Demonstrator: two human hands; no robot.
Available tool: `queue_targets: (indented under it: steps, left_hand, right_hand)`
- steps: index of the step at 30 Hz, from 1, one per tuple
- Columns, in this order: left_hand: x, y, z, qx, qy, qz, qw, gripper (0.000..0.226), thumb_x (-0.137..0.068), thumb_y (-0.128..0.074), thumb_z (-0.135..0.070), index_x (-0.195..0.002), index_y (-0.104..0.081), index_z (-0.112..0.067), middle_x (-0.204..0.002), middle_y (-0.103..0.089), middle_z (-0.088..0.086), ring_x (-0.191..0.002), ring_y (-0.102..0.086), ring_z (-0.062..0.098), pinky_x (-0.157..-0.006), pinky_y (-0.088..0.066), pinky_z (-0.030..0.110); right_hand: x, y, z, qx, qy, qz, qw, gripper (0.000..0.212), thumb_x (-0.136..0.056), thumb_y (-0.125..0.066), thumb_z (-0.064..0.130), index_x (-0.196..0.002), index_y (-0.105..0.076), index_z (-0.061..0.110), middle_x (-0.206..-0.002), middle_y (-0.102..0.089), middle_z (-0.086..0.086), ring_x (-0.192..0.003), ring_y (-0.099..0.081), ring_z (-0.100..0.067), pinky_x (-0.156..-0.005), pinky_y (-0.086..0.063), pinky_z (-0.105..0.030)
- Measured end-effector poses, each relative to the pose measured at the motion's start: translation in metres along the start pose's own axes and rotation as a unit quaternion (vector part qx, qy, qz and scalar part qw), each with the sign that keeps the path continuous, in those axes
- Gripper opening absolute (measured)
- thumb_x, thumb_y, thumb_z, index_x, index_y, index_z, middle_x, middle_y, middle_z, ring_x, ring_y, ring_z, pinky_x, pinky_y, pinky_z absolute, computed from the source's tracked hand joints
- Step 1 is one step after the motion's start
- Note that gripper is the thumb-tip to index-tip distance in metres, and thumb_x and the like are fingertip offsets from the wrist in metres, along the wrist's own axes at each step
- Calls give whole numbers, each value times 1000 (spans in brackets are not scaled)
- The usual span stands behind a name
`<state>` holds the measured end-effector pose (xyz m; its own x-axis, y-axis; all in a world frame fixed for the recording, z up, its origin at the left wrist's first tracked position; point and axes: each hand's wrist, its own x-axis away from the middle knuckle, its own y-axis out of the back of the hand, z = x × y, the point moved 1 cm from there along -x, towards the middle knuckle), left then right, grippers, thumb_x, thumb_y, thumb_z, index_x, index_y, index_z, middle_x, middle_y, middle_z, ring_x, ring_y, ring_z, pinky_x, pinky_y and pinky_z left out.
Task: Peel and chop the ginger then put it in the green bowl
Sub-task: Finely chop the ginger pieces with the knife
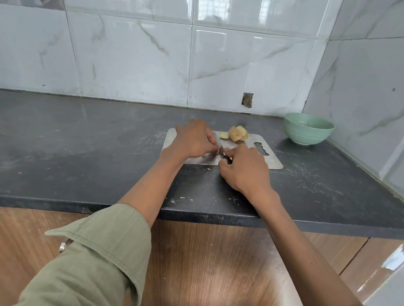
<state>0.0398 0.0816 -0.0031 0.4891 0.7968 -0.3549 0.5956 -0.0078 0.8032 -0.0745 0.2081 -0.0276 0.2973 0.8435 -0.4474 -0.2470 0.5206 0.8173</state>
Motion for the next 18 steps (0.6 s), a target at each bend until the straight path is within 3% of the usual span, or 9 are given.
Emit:
queue_targets:
  steps: [3, 8, 10, 12, 14, 18]
  left_hand:
    - [1, 0, -1, -1, -1, 2, 1000, 6, -72, -86, -29, -69, -81, -31, -51, -64, -21, -64, -54, 0, -89, -51, 46]
    - [1, 1, -1, -6, -13, 4, 1000, 4, -73, -84, -29, -71, -81, -29, -50, -60, -29, -65, -54, 1, -91, -50, 47]
    - [0, 0, -2, -23, -16, 0, 1000, 2, -74, -82, -29, -73, -81, -29, -52, -60, -29, -71, -56, 3, -89, -47, 44]
    - [1, -1, -3, -44, -22, -6, 999, 3, -76, -82, -32, -76, -79, -30, -66, -65, -23, -90, -60, 9, -86, -35, 39]
    - [1, -2, -2, -36, -47, -6, 998, 11, -79, -83, -35, -87, -76, -35, -95, -64, -22, -112, -54, 14, -86, -26, 39]
    - [0, -8, -3, -60, -119, 33, 990, 33, -91, -74, -19, -116, -71, -41, -123, -61, -22, -128, -42, 13, -88, -23, 39]
  right_hand:
    - [-7, 1, -1, -8, 0, 21, 1000, 31, -92, -54, 33, -113, -76, 31, -104, -68, -11, -102, -60, -33, -72, -39, -34]
    - [-3, -1, -4, -42, -11, -3, 999, 23, -86, -55, 32, -91, -76, 24, -74, -63, -3, -82, -60, -29, -64, -46, -34]
    - [2, 3, -4, -68, -20, -50, 996, 29, -87, -55, 32, -102, -78, 24, -77, -68, -4, -84, -61, -30, -70, -53, -39]
    - [3, 9, -8, -99, -42, -102, 989, 37, -89, -55, 31, -118, -76, 24, -85, -72, -6, -90, -61, -33, -76, -53, -40]
    - [2, 12, -13, -116, -63, -128, 983, 39, -90, -55, 30, -124, -74, 24, -81, -68, -4, -84, -59, -32, -71, -49, -37]
    - [4, 13, -18, -130, -91, -123, 980, 34, -89, -55, 29, -114, -77, 24, -71, -58, 0, -74, -52, -28, -66, -42, -36]
